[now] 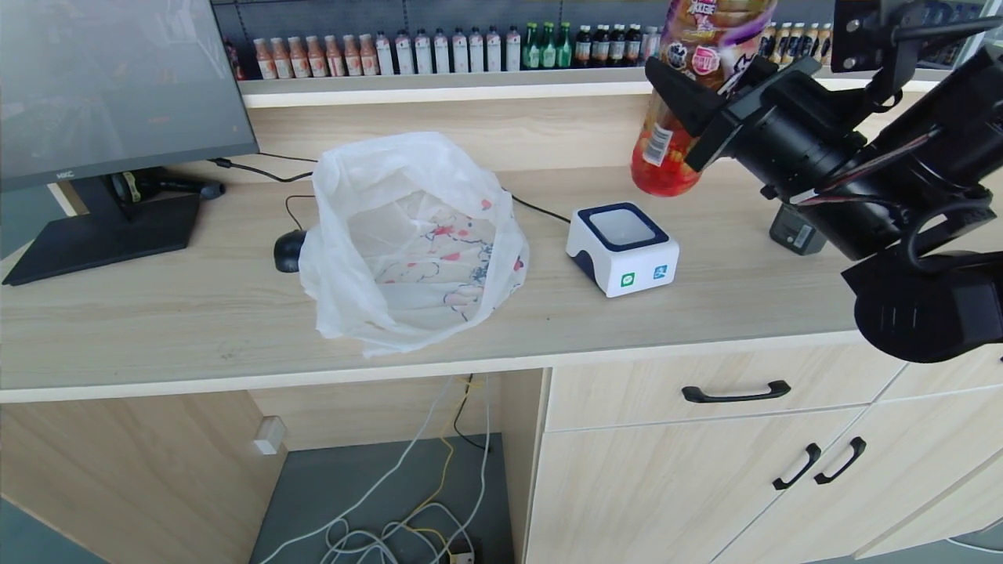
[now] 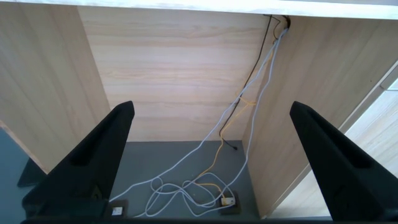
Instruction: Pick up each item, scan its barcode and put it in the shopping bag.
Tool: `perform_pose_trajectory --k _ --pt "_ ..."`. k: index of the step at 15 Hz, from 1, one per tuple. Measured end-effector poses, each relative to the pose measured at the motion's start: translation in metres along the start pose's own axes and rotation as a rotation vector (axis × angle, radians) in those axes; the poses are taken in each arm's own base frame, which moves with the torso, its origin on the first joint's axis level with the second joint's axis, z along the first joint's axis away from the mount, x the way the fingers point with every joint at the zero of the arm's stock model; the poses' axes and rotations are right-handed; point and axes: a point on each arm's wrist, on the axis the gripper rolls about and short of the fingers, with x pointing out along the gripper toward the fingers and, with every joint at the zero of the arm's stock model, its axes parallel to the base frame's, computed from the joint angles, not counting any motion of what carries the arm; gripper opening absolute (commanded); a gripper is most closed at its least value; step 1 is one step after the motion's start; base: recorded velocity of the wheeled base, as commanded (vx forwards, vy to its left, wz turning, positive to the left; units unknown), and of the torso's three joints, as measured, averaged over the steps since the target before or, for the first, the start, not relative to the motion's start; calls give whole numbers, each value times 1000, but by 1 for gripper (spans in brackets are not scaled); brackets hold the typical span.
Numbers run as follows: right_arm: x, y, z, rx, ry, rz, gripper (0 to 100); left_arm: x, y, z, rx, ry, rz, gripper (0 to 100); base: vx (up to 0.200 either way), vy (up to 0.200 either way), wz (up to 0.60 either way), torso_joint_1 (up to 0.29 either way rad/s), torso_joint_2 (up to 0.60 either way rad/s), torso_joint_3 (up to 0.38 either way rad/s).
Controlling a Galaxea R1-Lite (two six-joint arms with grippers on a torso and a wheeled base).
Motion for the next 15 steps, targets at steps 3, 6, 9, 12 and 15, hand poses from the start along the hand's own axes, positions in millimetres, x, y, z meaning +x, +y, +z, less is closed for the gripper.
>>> perform_pose_trajectory --k 3,6,9,12,15 --pt "-1 -3 7 73 -18 -118 0 0 0 0 1 0 0 100 0 0 0 0 0 0" --pt "-2 -6 9 131 -21 -220 0 0 0 0 1 0 0 100 0 0 0 0 0 0" --pt "-4 -6 8 163 -21 -241 0 0 0 0 0 0 0 100 0 0 0 0 0 0" --pt "-6 -8 6 177 -12 -263 0 0 0 0 -1 0 0 100 0 133 0 2 2 3" --pt "-7 -9 6 176 -10 -271 0 0 0 0 -2 -1 0 100 0 200 0 1 4 4"
